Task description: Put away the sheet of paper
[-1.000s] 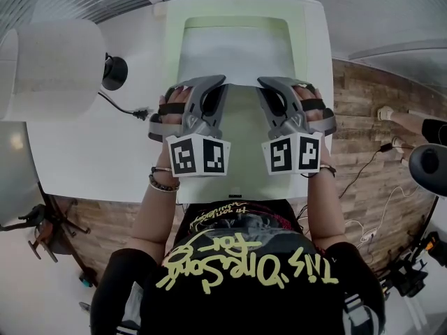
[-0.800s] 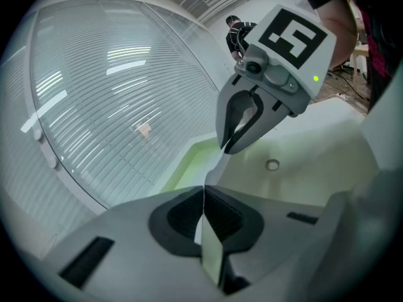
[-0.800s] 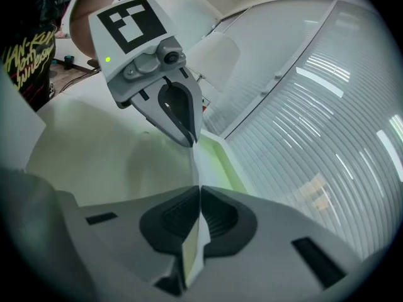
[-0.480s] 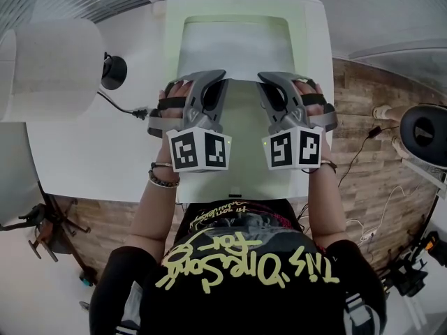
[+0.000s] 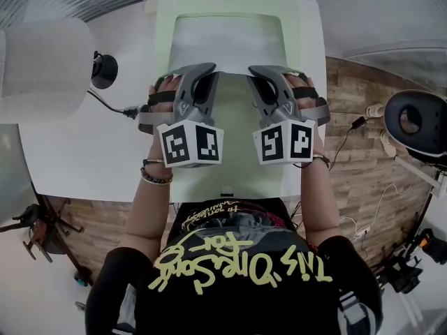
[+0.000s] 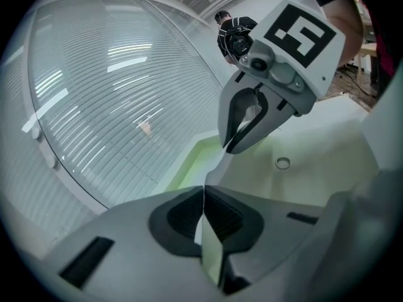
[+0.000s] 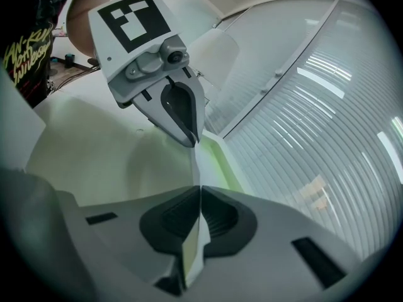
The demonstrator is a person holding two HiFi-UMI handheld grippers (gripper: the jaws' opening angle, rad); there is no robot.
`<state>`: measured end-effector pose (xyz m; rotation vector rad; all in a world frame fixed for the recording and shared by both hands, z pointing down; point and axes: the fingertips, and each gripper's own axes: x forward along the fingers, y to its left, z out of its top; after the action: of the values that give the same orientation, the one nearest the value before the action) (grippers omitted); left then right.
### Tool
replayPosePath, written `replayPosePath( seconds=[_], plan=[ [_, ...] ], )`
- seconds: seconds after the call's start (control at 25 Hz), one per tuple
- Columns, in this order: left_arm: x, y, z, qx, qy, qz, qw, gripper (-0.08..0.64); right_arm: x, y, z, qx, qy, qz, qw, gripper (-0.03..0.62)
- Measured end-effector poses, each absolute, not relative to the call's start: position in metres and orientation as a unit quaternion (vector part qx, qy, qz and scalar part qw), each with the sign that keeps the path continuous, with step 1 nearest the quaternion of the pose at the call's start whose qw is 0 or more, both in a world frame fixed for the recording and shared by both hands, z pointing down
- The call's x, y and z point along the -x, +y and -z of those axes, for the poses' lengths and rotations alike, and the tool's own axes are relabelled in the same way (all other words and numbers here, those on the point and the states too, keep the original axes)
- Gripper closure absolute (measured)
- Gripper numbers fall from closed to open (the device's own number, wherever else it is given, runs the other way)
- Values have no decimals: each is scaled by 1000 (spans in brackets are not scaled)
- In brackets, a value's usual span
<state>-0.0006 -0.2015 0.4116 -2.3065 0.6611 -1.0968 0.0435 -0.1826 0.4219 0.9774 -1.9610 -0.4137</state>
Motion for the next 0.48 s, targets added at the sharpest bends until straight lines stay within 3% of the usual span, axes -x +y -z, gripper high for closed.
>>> replayPosePath(
  seconds=[0.48],
  plan=[
    [-1,-206,-415,843,243,409,250,552,-46,-191,-424,-393,-787,169,444,583]
  ],
)
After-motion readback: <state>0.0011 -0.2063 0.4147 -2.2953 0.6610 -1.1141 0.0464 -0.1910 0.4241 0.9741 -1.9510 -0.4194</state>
